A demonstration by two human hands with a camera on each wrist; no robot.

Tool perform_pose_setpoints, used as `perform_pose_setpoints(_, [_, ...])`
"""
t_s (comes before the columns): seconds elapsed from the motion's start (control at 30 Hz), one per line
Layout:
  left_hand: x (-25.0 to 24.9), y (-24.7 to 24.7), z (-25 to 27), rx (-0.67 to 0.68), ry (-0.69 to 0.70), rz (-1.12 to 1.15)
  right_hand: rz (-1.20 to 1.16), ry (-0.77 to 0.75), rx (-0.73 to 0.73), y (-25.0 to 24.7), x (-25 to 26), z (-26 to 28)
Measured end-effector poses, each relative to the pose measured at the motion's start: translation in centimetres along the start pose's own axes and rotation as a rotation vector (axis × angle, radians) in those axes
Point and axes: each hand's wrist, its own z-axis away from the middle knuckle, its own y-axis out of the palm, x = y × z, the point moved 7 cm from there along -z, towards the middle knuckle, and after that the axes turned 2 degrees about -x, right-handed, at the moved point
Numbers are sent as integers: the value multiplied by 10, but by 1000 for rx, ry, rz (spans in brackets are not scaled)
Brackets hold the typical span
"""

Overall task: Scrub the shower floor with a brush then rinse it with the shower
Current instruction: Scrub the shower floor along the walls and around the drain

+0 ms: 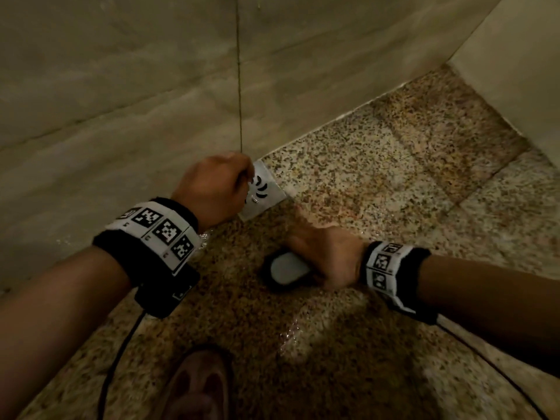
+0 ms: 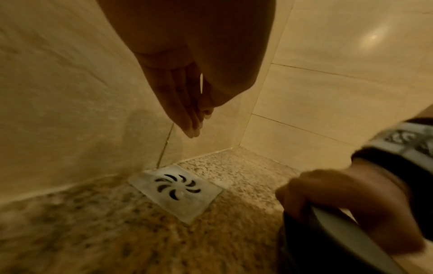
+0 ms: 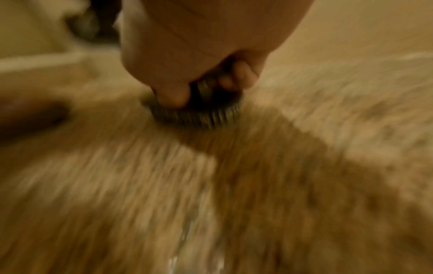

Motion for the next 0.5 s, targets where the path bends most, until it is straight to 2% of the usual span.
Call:
perform_pose_setpoints(0.07, [-10,9,-4,38,19,2,-23,136,-37,-11,-17,-14])
perform_pose_setpoints(0.17, [-23,16,-11,84,28,-5,41,498,-115,-41,-71,-45])
perform_pose_setpoints(0.23, [-31,15,-15,71,57,0,101,542,-143,-59,-79,-56])
perform_pose_setpoints(0.3, [-30,11,-16,48,58,8,38,447,-193,-67,-60,-49])
perform_pose_setpoints(0.37, [-22,8,-15,37,35,7,-50,248,-231,-58,-26,-30])
perform_pose_setpoints(0.43, [-17,8,-13,40,14,12,-14,12,-111,-29,11,-10])
perform_pose_setpoints(0.47, [-14,9,-14,44,13,9,9,-64,-12,-11,21,-4])
perform_pose_setpoints(0.5, [-15,11,-14,51,13,10,21,-64,79,5,20,-1])
